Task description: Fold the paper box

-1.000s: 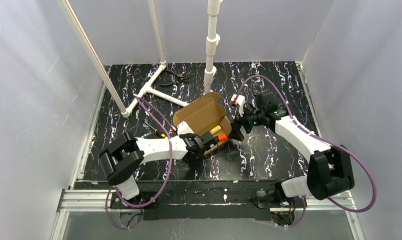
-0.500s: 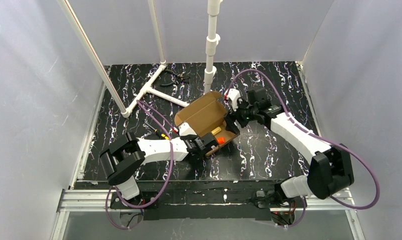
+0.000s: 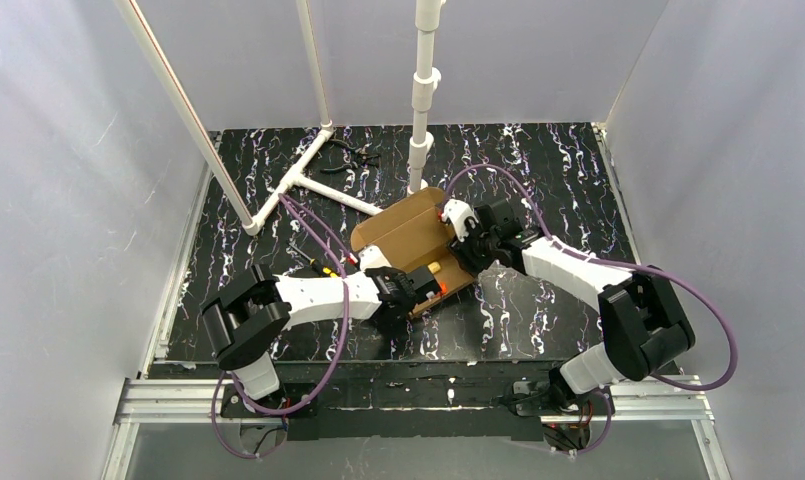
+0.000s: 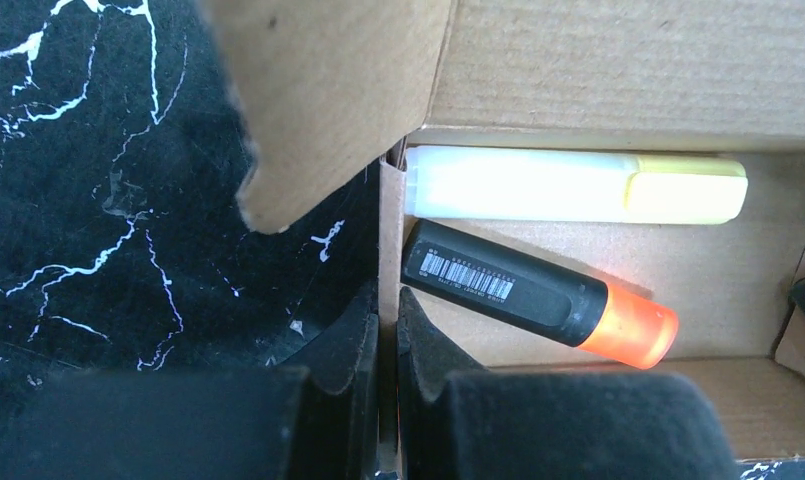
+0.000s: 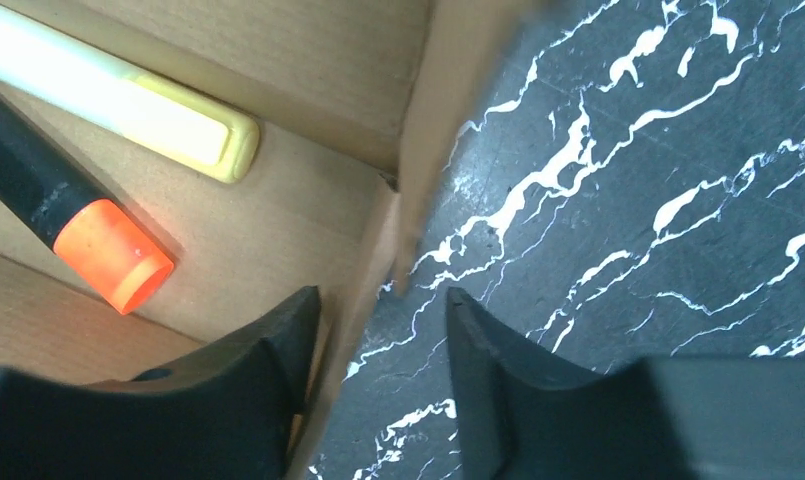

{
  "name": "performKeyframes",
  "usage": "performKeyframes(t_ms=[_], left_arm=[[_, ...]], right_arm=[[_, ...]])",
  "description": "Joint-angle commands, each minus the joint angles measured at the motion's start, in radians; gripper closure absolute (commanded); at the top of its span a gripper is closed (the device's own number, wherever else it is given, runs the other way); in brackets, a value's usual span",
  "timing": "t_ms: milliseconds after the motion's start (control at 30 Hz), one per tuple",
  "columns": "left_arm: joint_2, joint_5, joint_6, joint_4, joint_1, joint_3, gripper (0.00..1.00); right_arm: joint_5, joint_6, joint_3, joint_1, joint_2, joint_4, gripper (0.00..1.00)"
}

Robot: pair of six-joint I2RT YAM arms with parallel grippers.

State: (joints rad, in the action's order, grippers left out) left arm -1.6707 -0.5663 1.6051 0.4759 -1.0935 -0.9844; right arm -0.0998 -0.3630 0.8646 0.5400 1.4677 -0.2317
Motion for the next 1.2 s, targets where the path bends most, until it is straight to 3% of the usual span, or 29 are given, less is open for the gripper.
performKeyframes(t_ms=[0, 167, 300, 433, 600, 800, 1167], left_arm=[[-0.021, -0.03, -0.004, 0.109, -0.015, -0.046, 1.0], [-0.03, -0.043, -0.007, 0.147, -0.026, -0.078, 1.0], [-0.032, -0.049, -0.005, 0.18, -0.029, -0.106, 1.0], [-0.045, -0.052, -0.018, 0.208, -0.031, -0.131, 1.0], [-0.051, -0.065, -0.02, 0.227, -0.031, -0.127, 1.0], [-0.06, -0.081, -0.023, 0.253, -0.031, -0.134, 1.0], [-0.103, -0.085, -0.039, 0.302, -0.031, -0.195, 0.98]], right_arm=[[0.047, 0.017, -0.006, 0.016, 0.012, 0.101, 0.53], [0.139, 0.031, -0.018, 0.034, 0.046, 0.133, 0.98], [0.222, 0.027, -0.051, 0.044, 0.039, 0.18, 0.99], [0.113, 0.018, -0.047, 0.047, 0.064, 0.143, 0.99], [0.017, 0.024, -0.038, 0.044, 0.054, 0.107, 0.66], [-0.05, 0.046, -0.033, -0.019, 0.0, 0.09, 0.46], [-0.198, 0.066, -0.053, -0.075, -0.053, 0.075, 0.42]])
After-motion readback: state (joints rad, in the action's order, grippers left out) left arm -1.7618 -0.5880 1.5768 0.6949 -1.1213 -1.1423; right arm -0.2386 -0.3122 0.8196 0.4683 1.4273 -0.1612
